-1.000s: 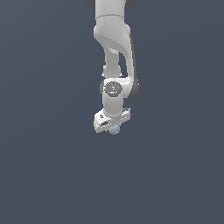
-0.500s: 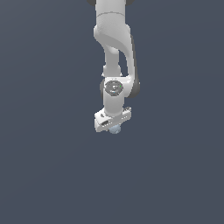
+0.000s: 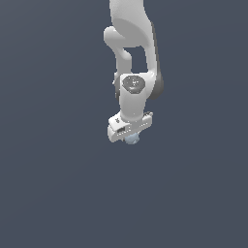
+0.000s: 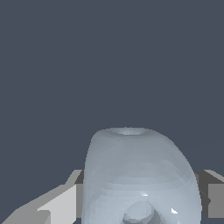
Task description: Pick up the object and move it to a goal position.
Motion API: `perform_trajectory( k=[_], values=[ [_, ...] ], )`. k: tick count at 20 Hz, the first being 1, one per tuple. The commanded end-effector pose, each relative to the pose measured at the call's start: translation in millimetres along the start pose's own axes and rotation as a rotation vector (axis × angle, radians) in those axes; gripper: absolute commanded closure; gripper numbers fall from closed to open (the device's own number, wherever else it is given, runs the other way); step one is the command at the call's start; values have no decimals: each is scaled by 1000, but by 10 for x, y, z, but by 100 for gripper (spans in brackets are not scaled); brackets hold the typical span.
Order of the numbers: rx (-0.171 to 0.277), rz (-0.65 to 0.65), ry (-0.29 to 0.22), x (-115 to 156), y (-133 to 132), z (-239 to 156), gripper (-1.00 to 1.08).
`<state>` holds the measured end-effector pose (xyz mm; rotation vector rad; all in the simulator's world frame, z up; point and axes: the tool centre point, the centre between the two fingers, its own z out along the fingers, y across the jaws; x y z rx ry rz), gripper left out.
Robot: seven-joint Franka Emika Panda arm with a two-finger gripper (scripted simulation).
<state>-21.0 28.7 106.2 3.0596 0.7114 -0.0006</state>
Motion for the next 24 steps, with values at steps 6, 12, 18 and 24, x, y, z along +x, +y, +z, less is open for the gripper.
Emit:
perform_trajectory(
  k=[6, 12, 18, 24],
  values=[
    [0, -1, 1, 243, -199, -745, 108],
    [0, -1, 1, 453, -361, -1372, 108],
    [0, -1, 1, 663, -512, -1966, 108],
    [0, -1, 1, 848, -637, -2467, 108]
  ],
)
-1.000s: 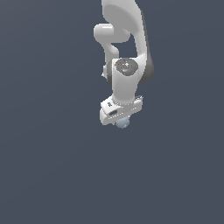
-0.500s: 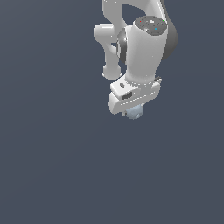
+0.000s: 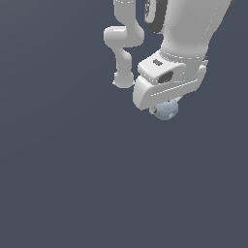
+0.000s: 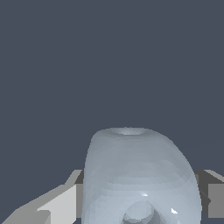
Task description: Pick up the object and move it to a goal position.
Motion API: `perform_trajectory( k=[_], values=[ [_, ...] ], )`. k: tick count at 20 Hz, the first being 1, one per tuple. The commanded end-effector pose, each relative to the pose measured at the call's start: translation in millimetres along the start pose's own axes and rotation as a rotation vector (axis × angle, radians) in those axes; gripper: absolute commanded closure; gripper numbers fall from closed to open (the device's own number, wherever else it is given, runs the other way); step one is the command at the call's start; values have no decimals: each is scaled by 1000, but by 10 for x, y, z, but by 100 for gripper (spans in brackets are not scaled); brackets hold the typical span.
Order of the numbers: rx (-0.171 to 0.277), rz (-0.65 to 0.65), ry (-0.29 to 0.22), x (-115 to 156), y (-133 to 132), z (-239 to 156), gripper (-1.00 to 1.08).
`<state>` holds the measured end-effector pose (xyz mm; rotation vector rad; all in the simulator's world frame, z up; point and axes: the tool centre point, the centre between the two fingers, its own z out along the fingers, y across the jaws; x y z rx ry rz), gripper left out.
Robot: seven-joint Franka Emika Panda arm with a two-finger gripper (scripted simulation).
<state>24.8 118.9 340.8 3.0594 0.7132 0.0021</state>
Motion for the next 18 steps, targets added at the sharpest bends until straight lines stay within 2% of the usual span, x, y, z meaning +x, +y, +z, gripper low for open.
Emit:
perform_trajectory(
  k=[1, 9, 18],
  values=[
    [0, 0, -1, 69, -48, -192, 108],
    [1, 1, -1, 247, -149, -636, 108],
    [1, 1, -1, 346, -197, -854, 108]
  ],
)
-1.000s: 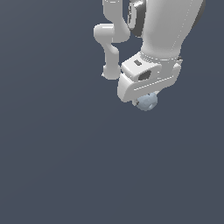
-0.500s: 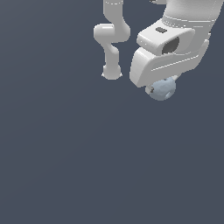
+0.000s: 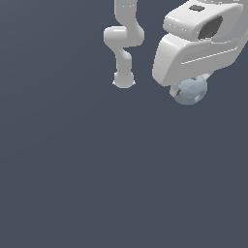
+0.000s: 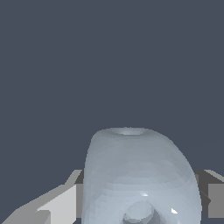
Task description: Pick up the object and move it to a goal position.
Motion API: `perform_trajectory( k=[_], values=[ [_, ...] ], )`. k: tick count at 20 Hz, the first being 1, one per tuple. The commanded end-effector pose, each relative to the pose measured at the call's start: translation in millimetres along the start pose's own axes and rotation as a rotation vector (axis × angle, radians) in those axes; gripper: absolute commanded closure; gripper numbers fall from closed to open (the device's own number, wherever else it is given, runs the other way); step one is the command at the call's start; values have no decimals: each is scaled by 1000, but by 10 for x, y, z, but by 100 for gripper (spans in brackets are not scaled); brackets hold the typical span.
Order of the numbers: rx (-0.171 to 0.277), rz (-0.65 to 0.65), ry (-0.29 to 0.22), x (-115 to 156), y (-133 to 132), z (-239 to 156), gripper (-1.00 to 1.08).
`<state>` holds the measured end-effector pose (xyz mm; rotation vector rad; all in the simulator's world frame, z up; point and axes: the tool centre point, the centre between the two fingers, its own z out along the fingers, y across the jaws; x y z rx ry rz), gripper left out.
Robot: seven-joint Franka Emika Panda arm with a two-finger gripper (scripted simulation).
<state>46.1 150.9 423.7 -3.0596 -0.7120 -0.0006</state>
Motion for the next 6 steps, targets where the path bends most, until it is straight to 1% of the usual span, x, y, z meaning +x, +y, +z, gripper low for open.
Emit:
perform_trajectory(
  k=[1, 6],
  values=[
    [0, 0, 0, 17, -6, -36, 108],
    [0, 0, 0, 29, -9, -58, 108]
  ],
)
